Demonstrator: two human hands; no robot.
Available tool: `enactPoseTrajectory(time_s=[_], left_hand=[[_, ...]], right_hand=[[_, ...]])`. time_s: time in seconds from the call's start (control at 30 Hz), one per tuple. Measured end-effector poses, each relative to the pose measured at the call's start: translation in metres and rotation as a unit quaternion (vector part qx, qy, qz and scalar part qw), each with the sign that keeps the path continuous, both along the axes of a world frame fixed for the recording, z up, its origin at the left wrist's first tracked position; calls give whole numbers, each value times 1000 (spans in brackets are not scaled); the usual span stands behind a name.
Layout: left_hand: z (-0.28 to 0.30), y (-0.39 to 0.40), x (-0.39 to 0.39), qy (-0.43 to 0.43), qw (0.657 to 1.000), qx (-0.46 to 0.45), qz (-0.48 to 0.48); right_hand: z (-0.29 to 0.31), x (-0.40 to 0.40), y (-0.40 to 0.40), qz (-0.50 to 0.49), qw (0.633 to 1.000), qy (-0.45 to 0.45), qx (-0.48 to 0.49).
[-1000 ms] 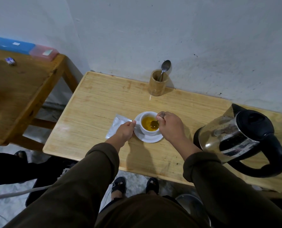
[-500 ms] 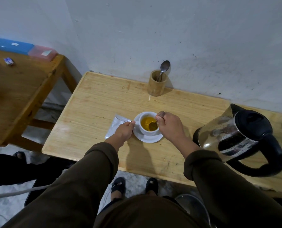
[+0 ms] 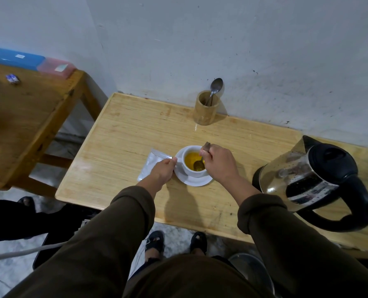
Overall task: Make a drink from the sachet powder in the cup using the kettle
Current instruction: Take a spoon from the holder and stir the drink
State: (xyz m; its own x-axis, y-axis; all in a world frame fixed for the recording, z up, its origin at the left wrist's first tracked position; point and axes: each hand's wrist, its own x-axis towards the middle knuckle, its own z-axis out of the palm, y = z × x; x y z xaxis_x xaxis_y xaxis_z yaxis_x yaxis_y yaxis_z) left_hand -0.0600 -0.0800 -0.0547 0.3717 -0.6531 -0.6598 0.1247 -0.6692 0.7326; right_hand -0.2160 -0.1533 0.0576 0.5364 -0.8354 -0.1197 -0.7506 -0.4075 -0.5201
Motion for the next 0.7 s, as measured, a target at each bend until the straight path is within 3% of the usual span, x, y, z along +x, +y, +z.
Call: enactPoseTrajectory(time_s=[0.17, 0.4, 0.7], left_hand=[[0, 0, 0, -2, 1000, -1, -2], [-2, 1, 1, 4, 1000, -1, -1], [-6, 1, 3, 6, 1000, -8, 4]], right_hand=[[-1, 0, 0, -12, 999, 22, -38], [0, 1, 1, -2, 999, -28, 45], [-3, 0, -1, -21, 999, 2, -34]])
